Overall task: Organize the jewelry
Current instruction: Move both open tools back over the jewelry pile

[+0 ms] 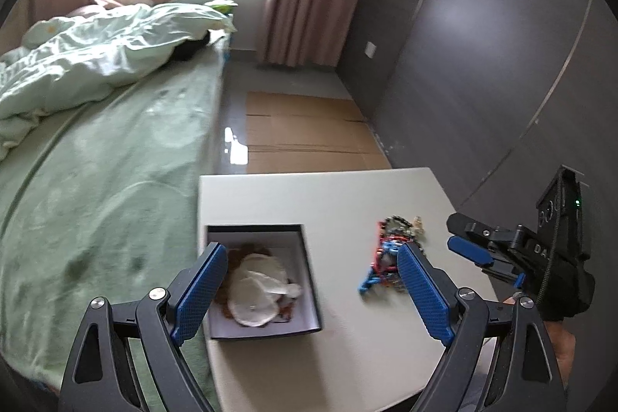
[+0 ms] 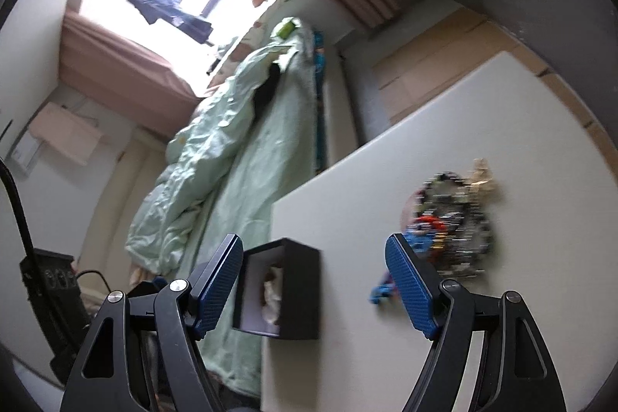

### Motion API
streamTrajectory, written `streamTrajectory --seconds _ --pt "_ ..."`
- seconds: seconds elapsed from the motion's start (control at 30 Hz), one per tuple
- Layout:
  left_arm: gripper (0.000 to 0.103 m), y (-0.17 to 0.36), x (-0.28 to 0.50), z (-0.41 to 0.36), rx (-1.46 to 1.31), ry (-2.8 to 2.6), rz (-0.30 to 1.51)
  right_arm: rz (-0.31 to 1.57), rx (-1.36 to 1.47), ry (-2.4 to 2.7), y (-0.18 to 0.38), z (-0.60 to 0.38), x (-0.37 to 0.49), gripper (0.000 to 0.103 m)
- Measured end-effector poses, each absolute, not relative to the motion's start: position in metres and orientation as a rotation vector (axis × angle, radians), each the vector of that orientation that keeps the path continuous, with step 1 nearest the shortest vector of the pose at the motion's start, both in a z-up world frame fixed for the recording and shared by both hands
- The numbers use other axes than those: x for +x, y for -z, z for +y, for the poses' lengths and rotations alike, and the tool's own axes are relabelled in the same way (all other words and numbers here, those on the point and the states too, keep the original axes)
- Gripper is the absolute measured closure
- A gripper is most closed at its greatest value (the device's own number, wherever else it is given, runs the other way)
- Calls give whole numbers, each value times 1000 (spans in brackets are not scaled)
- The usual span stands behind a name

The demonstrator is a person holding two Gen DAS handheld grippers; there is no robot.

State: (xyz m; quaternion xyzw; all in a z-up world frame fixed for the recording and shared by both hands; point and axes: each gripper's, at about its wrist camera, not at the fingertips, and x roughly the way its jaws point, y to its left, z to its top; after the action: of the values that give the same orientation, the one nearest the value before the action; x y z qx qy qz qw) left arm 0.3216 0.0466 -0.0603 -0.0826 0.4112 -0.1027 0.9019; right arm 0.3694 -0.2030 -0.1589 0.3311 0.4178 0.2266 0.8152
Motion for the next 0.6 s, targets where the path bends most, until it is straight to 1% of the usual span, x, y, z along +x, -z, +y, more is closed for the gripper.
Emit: streamTrajectory --seconds 0.2,0.43,0.5,0.57,0.6 --pt "13 73 333 14 -144 276 872 938 697 -386 171 -230 370 26" --pt "30 89 349 -17 -132 336 912 955 749 -345 183 -258 370 27" --pt "34 93 353 -25 -127 344 922 945 760 -338 184 -265 370 30" --pt "43 99 359 -33 -126 352 935 944 770 -341 186 -271 370 37" --pt "45 103 362 -37 -128 358 945 947 775 -344 187 -272 371 38"
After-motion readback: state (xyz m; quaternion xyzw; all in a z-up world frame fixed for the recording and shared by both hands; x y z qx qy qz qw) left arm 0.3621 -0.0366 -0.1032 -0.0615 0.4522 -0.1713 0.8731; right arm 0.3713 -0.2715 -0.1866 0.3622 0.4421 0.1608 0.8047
